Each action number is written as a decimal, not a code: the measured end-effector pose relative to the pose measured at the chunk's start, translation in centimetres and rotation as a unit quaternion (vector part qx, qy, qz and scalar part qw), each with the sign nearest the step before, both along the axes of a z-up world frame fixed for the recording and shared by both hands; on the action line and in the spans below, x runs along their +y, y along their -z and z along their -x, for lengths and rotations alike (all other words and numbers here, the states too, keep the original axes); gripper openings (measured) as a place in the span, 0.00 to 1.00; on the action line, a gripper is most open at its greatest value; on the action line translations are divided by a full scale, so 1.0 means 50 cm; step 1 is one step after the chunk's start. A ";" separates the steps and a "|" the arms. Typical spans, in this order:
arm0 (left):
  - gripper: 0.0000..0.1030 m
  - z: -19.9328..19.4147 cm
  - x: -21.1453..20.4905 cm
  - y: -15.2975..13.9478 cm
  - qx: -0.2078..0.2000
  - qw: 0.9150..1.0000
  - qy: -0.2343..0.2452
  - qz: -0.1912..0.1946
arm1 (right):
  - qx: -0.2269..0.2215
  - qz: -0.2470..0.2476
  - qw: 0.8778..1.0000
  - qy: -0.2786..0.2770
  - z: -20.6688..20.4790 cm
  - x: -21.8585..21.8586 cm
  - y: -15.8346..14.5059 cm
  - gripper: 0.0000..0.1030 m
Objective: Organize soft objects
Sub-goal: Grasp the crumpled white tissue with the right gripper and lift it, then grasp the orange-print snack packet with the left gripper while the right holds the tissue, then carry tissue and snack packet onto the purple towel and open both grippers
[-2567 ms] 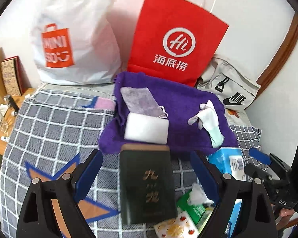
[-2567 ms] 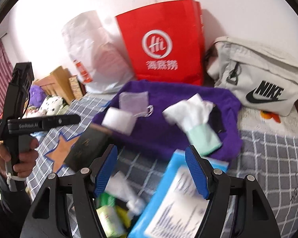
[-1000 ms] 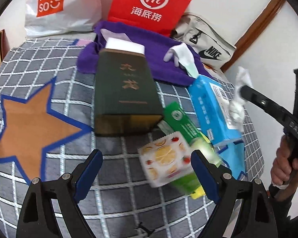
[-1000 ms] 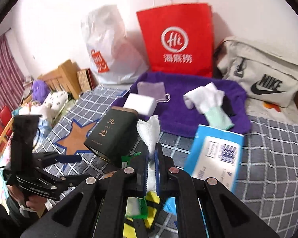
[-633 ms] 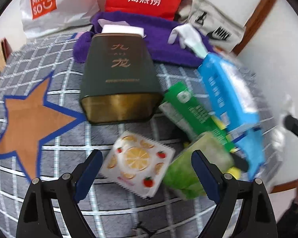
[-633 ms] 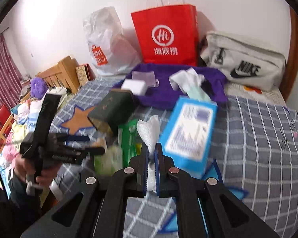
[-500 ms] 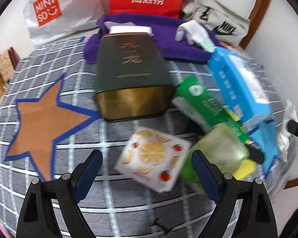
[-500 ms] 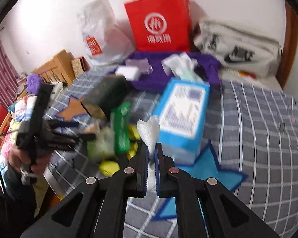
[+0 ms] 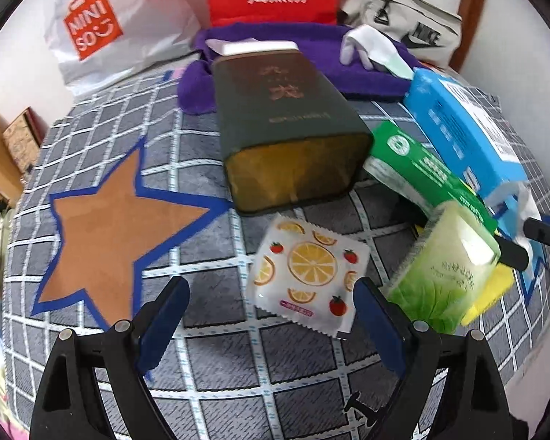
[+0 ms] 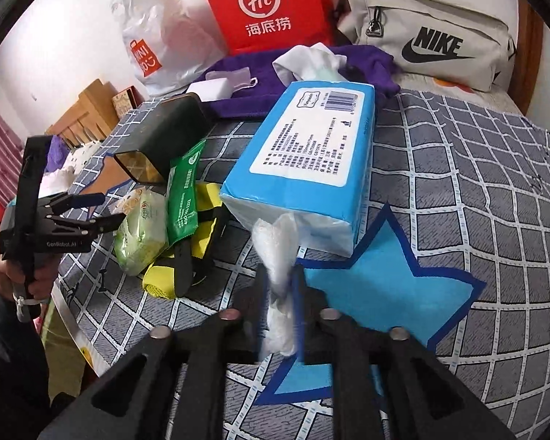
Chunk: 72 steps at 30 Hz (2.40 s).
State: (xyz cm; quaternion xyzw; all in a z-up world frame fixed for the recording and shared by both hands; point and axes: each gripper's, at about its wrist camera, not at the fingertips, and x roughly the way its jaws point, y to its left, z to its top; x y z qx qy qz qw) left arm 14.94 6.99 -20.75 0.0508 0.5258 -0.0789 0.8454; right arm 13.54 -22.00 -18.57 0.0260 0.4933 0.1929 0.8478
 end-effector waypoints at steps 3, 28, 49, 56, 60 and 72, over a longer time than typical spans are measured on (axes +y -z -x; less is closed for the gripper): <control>0.88 -0.006 -0.017 0.009 0.000 1.000 0.015 -0.008 | -0.002 0.004 1.000 0.000 0.007 0.004 0.004 0.48; 0.13 0.001 -0.013 -0.010 -0.008 0.998 0.000 0.055 | -0.007 -0.009 1.000 0.005 0.031 0.013 0.041 0.13; 0.11 0.023 0.008 -0.138 -0.060 0.994 -0.044 0.078 | -0.071 -0.046 0.996 0.008 0.034 -0.021 -0.088 0.14; 0.11 0.003 -0.003 -0.169 -0.068 0.993 -0.047 0.084 | -0.085 -0.040 0.996 0.003 0.003 -0.021 -0.124 0.14; 0.11 -0.018 -0.009 -0.185 -0.070 0.993 -0.053 0.085 | -0.091 -0.038 0.995 0.001 -0.025 -0.017 -0.142 0.14; 0.11 -0.107 0.000 -0.209 -0.065 0.991 -0.076 0.085 | -0.116 -0.022 0.993 0.011 -0.133 -0.012 -0.196 0.14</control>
